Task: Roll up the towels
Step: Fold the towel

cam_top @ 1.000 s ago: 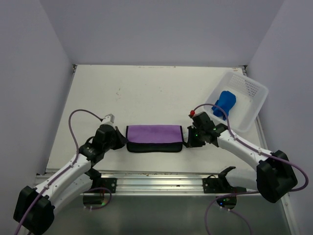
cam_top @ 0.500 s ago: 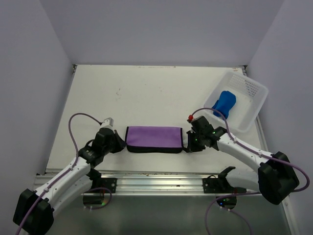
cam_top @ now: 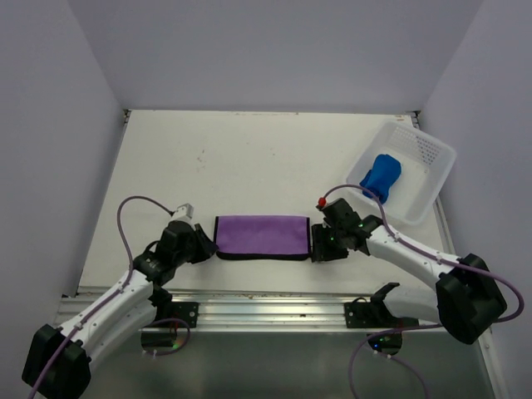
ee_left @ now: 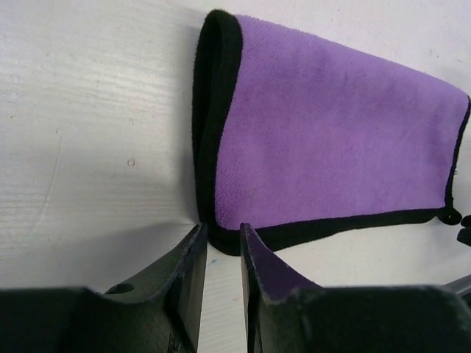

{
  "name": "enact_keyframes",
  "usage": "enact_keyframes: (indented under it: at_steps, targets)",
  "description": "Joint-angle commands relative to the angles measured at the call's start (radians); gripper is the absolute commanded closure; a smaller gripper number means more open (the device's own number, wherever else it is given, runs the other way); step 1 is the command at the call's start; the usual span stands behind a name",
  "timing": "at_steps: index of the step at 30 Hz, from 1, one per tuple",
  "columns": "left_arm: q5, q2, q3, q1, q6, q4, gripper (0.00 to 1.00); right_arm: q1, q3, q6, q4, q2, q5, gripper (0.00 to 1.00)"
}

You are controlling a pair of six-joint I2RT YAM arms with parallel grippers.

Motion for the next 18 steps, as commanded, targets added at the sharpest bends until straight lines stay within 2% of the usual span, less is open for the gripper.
enact_keyframes:
  at_steps: [1,4,8,10,14,18]
  targets:
    - [-0.014,-0.055,0.037,-0.004,-0.011,0.0,0.72,0.004,0.056,0.003,-0.038,-0.048,-0.011,0.5]
    - [-0.054,-0.067,0.085,-0.004,0.001,-0.021,0.76,0.002,0.079,0.013,-0.062,-0.072,0.016,0.47]
    - [-0.074,-0.007,0.132,-0.004,0.048,0.037,0.85,0.002,0.096,0.038,-0.039,-0.071,0.068,0.63]
    - [-0.073,0.066,0.166,-0.004,0.08,0.063,0.9,0.002,0.113,0.052,-0.024,-0.04,0.081,0.65]
    - [-0.047,0.175,0.2,-0.004,0.12,0.204,0.99,0.004,0.139,0.079,0.033,0.021,0.105,0.66]
    - [-0.042,0.287,0.224,-0.004,0.154,0.318,1.0,0.002,0.151,0.101,0.073,0.067,0.131,0.66]
